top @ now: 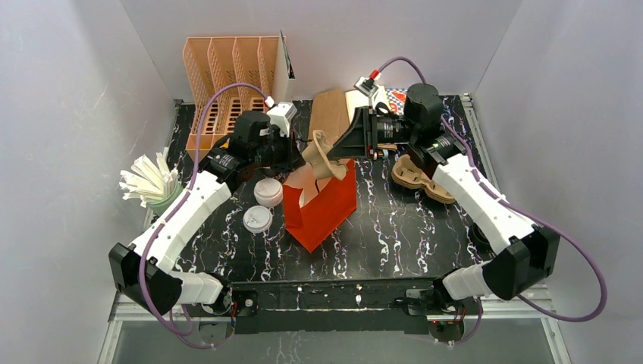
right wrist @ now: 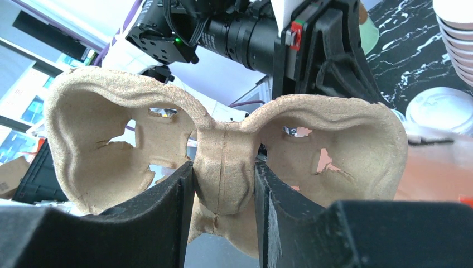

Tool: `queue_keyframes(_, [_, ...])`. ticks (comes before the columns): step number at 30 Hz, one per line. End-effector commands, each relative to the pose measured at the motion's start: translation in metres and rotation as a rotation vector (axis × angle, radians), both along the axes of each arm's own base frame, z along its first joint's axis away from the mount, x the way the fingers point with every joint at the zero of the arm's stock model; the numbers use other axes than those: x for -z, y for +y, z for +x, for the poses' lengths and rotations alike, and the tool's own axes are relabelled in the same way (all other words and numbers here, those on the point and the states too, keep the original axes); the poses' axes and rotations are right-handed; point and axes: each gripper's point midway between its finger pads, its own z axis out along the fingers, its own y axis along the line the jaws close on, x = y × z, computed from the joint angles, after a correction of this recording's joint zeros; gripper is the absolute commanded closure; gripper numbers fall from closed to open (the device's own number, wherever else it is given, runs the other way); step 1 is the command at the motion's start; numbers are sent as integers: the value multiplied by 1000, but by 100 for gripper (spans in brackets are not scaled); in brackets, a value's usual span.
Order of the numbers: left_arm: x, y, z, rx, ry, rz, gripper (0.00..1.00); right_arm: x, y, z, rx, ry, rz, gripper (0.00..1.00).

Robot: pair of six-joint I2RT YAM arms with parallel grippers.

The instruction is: Pack the takeout coffee

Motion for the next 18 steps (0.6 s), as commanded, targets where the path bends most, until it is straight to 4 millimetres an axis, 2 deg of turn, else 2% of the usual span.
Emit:
queue_keyframes(1, [-15, -7, -7, 59, -12, -41, 100, -25, 6, -2, -108, -67, 66, 62])
queue_keyframes(10, [-15, -10, -3, 60, -1, -40, 100, -3, 13, -4, -176, -40, 51, 62])
queue_keyframes(16, [-15, -10, -3, 71, -3, -33, 100, -24, 14, -3, -192, -112, 63, 62])
queue_keyframes(18, [-15, -10, -3, 73, -3, -31, 100, -24, 16, 2, -199, -93, 58, 62])
